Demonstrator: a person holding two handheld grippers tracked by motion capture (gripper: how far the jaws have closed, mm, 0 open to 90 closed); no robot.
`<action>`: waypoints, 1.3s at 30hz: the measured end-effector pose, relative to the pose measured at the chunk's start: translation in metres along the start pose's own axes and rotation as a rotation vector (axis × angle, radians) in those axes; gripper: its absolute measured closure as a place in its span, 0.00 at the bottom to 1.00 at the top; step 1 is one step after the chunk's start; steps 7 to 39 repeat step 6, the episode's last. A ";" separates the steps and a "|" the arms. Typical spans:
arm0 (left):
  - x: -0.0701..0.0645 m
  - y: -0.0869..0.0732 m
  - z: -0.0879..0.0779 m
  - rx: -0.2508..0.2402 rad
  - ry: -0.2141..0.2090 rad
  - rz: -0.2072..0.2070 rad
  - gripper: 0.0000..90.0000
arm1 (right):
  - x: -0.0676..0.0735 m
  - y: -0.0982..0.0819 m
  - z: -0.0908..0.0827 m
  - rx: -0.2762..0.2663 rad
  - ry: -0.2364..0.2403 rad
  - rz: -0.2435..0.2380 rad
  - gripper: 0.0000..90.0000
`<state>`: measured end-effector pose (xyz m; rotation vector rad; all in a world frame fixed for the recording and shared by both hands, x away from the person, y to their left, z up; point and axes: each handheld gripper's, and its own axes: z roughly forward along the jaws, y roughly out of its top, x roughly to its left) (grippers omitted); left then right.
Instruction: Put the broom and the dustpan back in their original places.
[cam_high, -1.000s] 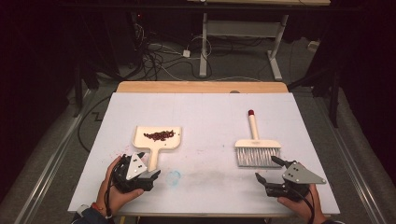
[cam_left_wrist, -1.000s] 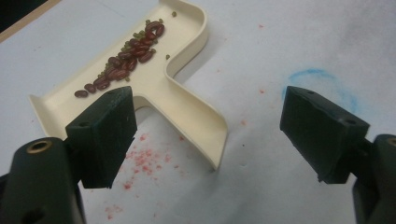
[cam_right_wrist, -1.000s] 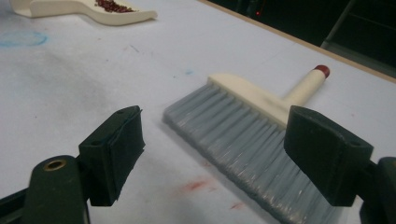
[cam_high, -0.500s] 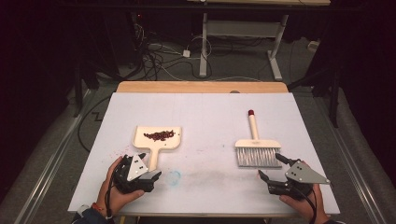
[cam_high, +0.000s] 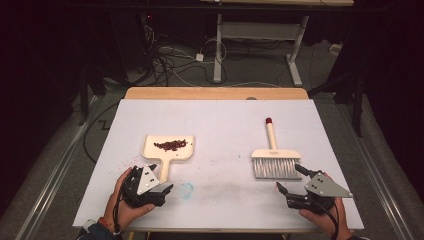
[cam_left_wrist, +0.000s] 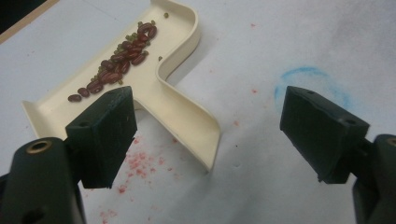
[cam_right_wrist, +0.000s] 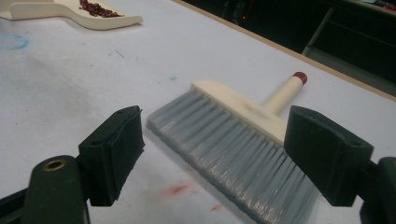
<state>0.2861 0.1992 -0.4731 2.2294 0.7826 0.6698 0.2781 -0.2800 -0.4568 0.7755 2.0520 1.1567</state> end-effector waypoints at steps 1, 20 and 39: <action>0.000 0.000 0.000 -0.002 0.000 -0.001 0.20 | 0.000 0.000 0.000 -0.001 0.001 0.000 0.22; -0.001 0.002 0.001 -0.005 0.002 0.001 0.20 | -0.002 0.000 0.000 -0.004 -0.013 0.002 0.22; -0.001 0.002 0.001 -0.005 0.002 0.001 0.20 | -0.002 0.000 0.000 -0.004 -0.013 0.002 0.22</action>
